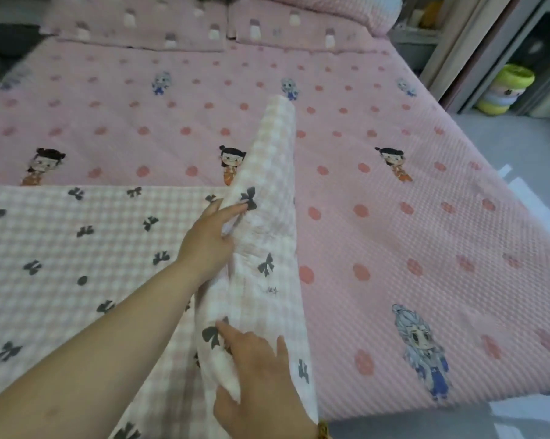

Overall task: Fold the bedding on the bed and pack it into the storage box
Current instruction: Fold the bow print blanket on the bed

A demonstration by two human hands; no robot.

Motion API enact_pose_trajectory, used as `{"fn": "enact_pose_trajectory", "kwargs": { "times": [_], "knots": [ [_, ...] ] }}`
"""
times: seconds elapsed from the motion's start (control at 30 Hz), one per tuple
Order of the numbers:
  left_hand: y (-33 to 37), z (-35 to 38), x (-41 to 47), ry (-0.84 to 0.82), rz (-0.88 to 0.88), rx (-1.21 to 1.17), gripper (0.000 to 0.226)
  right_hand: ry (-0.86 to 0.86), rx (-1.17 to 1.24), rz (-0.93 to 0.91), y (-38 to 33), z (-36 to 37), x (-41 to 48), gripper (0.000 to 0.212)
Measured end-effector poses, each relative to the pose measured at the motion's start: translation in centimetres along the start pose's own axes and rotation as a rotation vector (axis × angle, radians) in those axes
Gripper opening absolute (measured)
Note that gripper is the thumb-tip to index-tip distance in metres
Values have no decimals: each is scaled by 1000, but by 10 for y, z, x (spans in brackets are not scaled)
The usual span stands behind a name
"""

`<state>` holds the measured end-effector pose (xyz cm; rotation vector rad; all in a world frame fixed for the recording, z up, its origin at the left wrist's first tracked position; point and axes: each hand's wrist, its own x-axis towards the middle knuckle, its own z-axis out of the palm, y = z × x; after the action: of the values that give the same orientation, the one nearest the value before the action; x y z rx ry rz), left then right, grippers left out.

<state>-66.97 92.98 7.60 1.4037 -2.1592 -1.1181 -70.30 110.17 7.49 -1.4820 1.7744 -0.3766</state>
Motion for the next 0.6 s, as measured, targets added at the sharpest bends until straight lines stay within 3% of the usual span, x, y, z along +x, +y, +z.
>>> {"fn": "enact_pose_trajectory", "kwargs": {
  "times": [0.13, 0.23, 0.3, 0.43, 0.5, 0.6],
  "knots": [
    [-78, -76, -4, 58, -50, -34, 66, -57, -37, 10, -68, 61, 50, 68],
    [-135, -123, -5, 83, -99, -54, 66, -92, -50, 3, -117, 108, 79, 84],
    [-176, -149, -2, 58, -147, -71, 67, -129, -33, 17, -142, 138, 104, 69],
    [-251, -174, 5, -19, -365, -110, 71, -324, -42, -29, -161, 180, 142, 63],
    [-266, -171, 8, -23, -486, -162, 64, -75, -155, -81, -148, 192, 147, 51],
    [-281, -154, 4, -35, -556, -221, 67, 380, -257, 23, -115, 202, 153, 41]
  ]
}}
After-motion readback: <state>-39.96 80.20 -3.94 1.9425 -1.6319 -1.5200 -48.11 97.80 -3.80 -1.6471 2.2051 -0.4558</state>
